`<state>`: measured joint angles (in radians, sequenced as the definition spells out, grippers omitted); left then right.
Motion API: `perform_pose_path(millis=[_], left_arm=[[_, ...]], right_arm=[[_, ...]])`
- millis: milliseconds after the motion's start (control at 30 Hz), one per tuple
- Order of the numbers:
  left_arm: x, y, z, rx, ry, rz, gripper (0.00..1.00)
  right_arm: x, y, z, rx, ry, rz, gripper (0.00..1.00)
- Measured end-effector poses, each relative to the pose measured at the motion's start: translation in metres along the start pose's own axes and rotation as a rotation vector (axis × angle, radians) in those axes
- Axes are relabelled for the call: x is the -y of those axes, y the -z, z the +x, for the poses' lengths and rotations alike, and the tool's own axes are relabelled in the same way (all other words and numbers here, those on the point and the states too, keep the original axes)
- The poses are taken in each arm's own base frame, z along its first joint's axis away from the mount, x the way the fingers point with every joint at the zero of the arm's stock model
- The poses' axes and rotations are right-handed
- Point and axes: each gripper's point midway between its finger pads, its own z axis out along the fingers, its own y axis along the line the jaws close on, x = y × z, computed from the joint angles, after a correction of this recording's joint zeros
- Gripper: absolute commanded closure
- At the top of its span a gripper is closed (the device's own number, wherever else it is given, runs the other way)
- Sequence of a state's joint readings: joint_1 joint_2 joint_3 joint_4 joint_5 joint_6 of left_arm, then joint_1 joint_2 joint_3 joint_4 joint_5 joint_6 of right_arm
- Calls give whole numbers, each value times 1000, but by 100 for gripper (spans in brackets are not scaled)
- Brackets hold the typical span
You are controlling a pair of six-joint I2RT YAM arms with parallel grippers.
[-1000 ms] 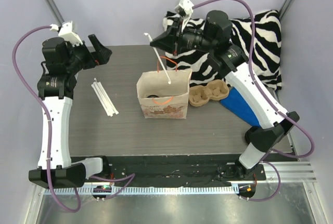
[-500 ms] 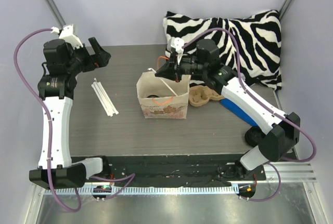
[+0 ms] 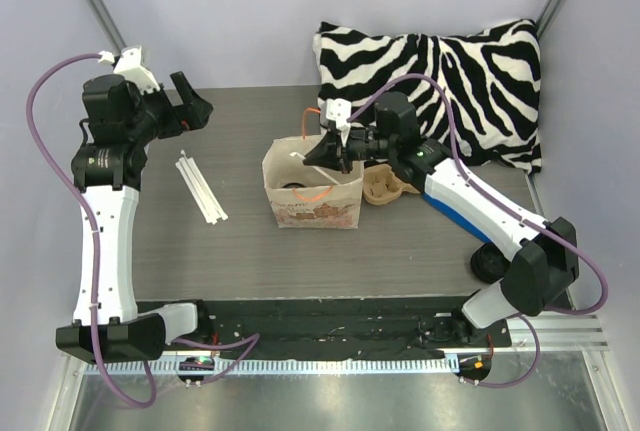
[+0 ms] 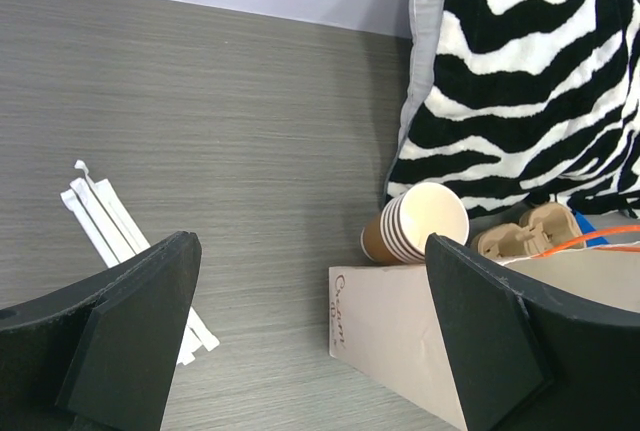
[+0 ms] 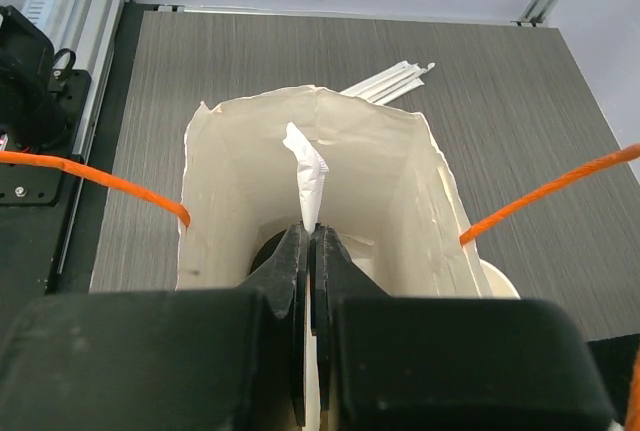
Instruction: Pack the takeout coffee
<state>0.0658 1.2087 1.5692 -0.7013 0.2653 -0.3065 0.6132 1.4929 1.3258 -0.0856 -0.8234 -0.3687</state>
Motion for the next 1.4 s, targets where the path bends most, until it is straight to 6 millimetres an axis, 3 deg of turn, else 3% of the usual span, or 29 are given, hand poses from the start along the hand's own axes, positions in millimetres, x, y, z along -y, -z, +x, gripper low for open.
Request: perform_pose_path(millis=[433, 533, 567, 667, 800, 1033, 1200, 1267, 1400], left_arm=[[2, -1, 7, -32, 7, 15, 0], [-1, -6, 13, -61, 16, 10, 0], [-2, -9, 15, -72, 18, 8, 0], [-4, -15, 19, -100, 25, 2, 0], [-5, -20, 20, -124, 27, 3, 0], [-4, -23, 17, -160, 11, 9, 0], [-7, -34, 18, -220, -18, 14, 0], [-7, -39, 19, -255, -31, 23, 0], [-7, -48, 17, -307, -93, 33, 0]], right_arm=[[9, -16, 31, -84, -48, -38, 91], [11, -18, 34, -97, -60, -36, 82], [11, -18, 34, -100, -63, -36, 69], [12, -18, 34, -104, -65, -38, 56], [14, -18, 31, -111, -76, -32, 52], [24, -16, -6, -63, -78, -1, 41], [34, -12, -49, 7, -87, 39, 24], [44, -6, -67, 35, -92, 82, 13], [75, 17, -111, 104, -111, 221, 6]])
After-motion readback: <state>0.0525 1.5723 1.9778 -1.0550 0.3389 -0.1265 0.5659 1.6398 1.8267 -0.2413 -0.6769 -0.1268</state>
